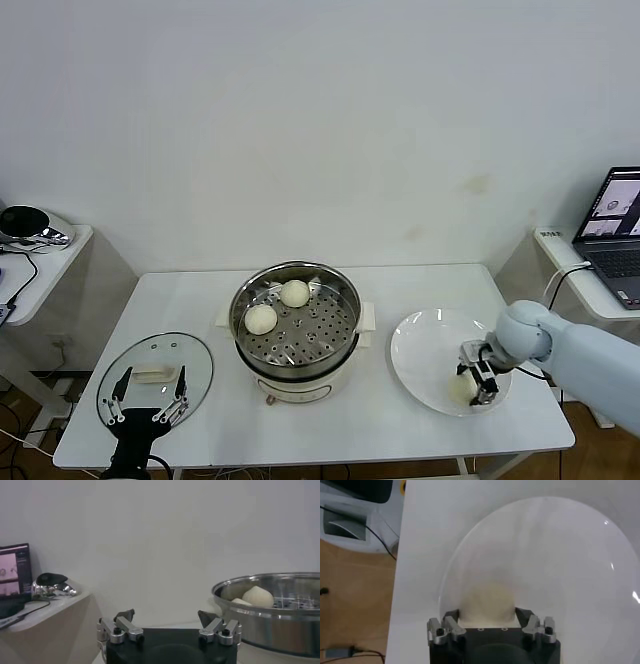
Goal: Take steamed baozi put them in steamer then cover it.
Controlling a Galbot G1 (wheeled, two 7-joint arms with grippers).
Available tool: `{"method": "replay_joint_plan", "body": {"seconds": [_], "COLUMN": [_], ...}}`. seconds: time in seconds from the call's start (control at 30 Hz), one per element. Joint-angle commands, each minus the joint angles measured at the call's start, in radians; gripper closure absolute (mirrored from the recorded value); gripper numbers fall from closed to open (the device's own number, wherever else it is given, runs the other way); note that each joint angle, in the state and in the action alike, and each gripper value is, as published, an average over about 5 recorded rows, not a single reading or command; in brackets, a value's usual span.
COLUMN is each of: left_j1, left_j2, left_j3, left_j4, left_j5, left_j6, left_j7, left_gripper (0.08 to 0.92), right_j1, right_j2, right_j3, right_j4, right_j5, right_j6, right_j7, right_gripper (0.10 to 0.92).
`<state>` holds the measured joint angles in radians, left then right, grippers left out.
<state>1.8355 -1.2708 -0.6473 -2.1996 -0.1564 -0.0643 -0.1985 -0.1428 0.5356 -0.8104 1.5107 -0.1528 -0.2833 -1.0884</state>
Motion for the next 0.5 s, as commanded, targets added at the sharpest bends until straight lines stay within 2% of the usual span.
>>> {"method": "replay_joint_plan", "body": {"seconds": [0.03,0.3,0.5], "left_j1": [-0.001,-0.002,-0.009], "left_j2": [0.0,0.003,0.005], "left_j3": [0.0,0.001,0.003], "left_j4": [0.0,-0.003,0.005], "left_j5": [0.0,-0.005,-0.008], "left_j6": [0.001,0.001,0.0], "left_j7": [0.0,0.0,0.0], "left_gripper": [0.177,0.177,0.177], "right_j1": [0.049,0.315,0.598], "right_j2": [0.008,-0.006,0.079], "right_j3": [-0.002,-0.046,-0.168], "right_j4": [-0.004,0.052,0.014], "right_j5": [0.014,0.139,0.241], "right_j6": [0.0,-0.016,-0.017], "right_j7": [-0.024,-0.066,-0.072], "right_gripper": [0.425,0.455,0.457]}}
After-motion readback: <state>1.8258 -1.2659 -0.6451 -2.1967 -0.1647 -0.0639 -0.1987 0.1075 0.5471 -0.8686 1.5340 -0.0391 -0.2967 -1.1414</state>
